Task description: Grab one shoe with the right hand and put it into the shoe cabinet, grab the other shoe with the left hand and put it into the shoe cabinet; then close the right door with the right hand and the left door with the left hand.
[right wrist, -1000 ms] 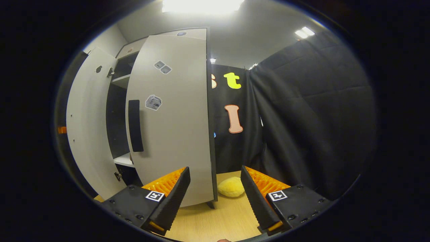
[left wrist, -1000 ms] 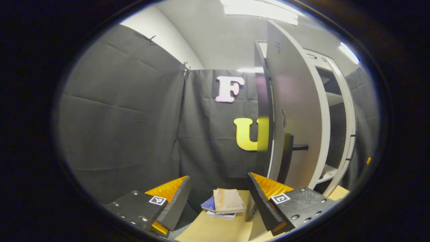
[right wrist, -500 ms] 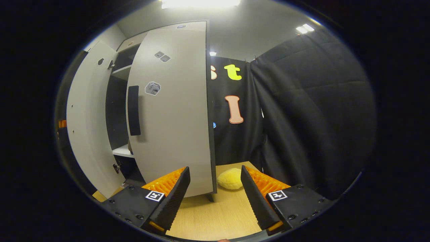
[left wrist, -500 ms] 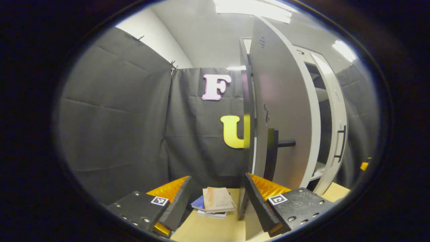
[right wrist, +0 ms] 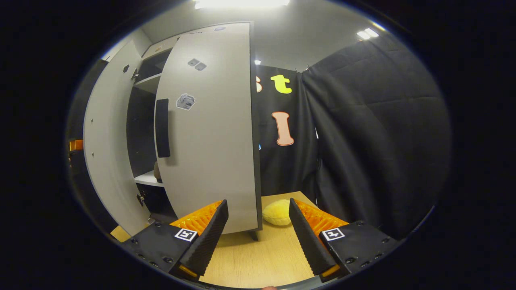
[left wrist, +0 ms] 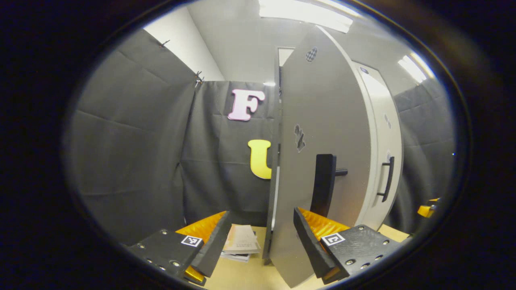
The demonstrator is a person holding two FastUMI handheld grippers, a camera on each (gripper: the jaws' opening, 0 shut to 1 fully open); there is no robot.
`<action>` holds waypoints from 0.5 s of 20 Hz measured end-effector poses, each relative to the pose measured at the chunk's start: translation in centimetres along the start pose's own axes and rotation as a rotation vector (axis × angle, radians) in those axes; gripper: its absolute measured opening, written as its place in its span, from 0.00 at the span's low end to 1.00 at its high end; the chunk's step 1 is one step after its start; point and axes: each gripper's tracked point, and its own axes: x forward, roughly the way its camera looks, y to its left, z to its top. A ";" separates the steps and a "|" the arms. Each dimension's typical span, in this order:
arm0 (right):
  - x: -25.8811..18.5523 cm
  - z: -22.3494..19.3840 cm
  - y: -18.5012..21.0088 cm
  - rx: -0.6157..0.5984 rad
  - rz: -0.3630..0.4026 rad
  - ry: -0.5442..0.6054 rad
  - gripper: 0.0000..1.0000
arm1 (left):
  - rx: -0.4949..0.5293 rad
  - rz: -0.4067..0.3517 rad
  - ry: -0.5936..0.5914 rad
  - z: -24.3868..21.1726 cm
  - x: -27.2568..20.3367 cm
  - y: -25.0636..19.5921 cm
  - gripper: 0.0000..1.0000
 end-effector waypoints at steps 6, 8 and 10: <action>-0.6 -0.5 -0.8 0.003 -0.014 0.015 0.96 | -0.021 -0.024 -0.032 -0.1 2.1 -4.0 0.98; -0.7 -0.7 -1.1 0.005 -0.018 0.018 0.96 | -0.047 -0.065 -0.021 -0.5 3.3 -6.2 0.91; -0.8 -1.0 -1.2 0.005 -0.025 0.021 0.96 | -0.046 -0.105 -0.001 -1.5 4.5 -8.8 0.99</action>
